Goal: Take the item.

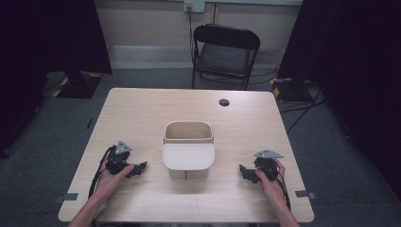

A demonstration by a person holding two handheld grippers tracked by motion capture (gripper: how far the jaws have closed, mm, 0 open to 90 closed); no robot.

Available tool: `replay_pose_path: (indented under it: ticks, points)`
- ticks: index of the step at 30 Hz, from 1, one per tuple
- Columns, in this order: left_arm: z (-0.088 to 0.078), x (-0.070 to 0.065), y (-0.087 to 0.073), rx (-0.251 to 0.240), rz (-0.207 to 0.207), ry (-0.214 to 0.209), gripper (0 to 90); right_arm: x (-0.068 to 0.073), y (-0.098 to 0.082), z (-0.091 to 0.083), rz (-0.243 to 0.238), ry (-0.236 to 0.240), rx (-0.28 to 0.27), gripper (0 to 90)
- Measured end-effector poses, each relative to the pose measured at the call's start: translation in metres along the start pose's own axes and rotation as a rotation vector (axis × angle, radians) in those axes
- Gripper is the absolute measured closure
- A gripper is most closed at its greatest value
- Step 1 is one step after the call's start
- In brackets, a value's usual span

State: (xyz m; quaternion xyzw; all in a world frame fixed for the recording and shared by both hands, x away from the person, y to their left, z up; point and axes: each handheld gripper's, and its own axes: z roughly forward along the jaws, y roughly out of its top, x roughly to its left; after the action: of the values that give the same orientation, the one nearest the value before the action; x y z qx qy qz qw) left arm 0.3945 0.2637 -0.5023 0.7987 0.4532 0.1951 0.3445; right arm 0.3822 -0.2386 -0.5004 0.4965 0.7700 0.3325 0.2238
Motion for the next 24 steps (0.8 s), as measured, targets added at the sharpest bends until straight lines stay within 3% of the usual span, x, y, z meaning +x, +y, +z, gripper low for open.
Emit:
replay_pose_path:
  ticks: [11, 16, 20, 24]
  points:
    - [-0.003, 0.001, 0.001, 0.01, 0.008, -0.005, 14.6, 0.0, 0.0, 0.0, 0.001, 0.0, 0.0, 13.2]
    - [-0.006, 0.001, 0.002, 0.02, 0.003, 0.011, 17.7, 0.0, 0.0, 0.0, 0.0, 0.0, 0.0, 13.2]
    - [-0.009, 0.0, 0.003, -0.01, -0.026, -0.005, 18.2, 0.0, 0.0, 0.0, -0.001, 0.0, 0.0, 13.2]
    - [-0.011, -0.001, 0.004, -0.015, -0.029, -0.027, 19.9, 0.0, 0.0, 0.0, -0.001, 0.0, 0.0, 13.2]
